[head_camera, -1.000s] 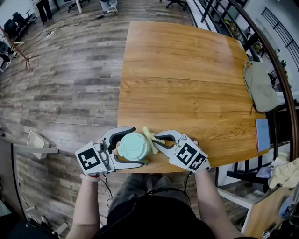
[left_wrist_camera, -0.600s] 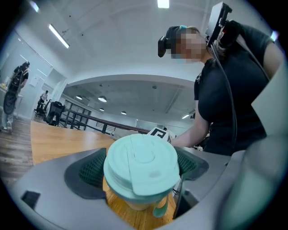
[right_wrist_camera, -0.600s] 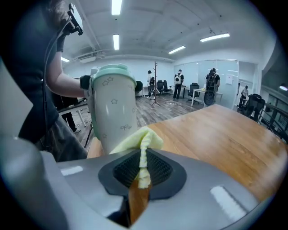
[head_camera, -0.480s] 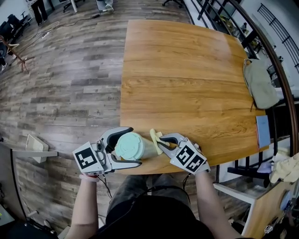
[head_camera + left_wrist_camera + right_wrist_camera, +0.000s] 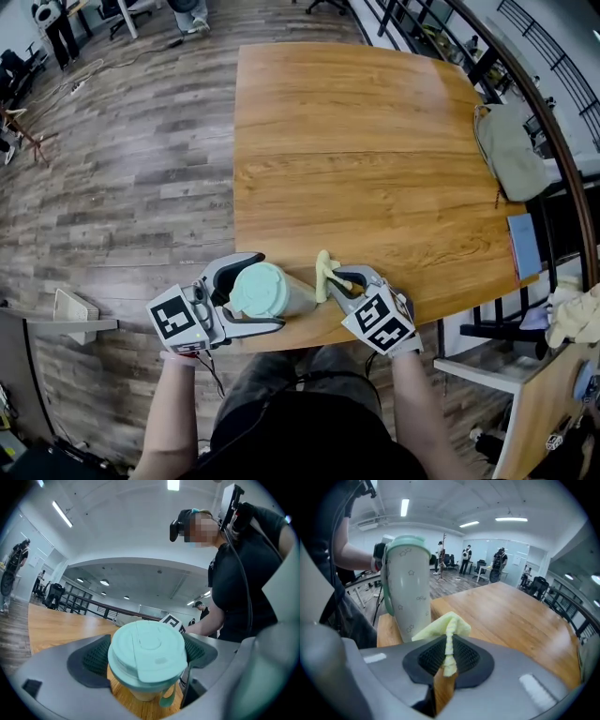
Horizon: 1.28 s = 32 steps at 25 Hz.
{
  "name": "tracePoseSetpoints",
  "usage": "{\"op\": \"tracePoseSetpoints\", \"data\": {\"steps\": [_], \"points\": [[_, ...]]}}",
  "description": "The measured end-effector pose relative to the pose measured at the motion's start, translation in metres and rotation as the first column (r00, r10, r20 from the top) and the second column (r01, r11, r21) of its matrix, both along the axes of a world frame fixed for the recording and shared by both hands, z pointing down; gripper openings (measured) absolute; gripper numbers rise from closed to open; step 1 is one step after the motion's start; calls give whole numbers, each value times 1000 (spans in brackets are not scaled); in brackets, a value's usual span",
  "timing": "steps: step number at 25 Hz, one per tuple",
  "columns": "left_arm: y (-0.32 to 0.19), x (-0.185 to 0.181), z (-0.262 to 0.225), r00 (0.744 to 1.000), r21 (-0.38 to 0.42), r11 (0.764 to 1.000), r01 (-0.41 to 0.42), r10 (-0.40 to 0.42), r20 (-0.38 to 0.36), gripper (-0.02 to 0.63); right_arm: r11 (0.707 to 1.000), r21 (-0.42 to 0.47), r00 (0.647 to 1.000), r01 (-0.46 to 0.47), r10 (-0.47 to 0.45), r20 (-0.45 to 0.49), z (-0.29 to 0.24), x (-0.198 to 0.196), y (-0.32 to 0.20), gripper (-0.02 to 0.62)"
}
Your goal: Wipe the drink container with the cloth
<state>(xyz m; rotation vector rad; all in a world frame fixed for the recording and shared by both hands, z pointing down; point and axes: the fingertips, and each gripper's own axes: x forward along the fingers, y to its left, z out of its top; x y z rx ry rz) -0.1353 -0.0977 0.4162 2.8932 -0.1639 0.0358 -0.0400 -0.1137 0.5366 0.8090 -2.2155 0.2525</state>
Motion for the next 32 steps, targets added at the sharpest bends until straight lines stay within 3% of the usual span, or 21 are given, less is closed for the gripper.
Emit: {"op": "tracePoseSetpoints", "data": {"steps": [3, 7, 11, 14, 21, 26, 32], "points": [[2, 8, -3, 1000, 28, 1000, -7, 6, 25, 457, 992, 45, 984, -120, 113, 136, -26, 9, -9, 41], [9, 25, -3, 997, 30, 1000, -4, 2, 81, 459, 969, 85, 927, -234, 196, 319, -59, 20, -11, 41], [11, 43, -12, 998, 72, 997, -9, 4, 66, 459, 938, 104, 869, -330, 259, 421, -78, 29, -6, 41], [9, 52, -6, 992, 63, 998, 19, -26, 120, 459, 920, 99, 824, -380, 289, 488, -88, 36, -1, 41], [19, 83, -2, 978, 143, 989, 44, -72, 194, 459, 912, 98, 797, -399, 291, 529, -100, 56, 21, 41], [16, 75, -2, 971, 116, 981, 154, -172, 168, 459, 907, 93, 776, -410, 293, 559, -110, 67, 43, 41], [16, 76, 1, 953, 139, 961, 240, -260, 154, 457, 926, 68, 784, -371, 274, 558, -111, 72, 70, 41]]}}
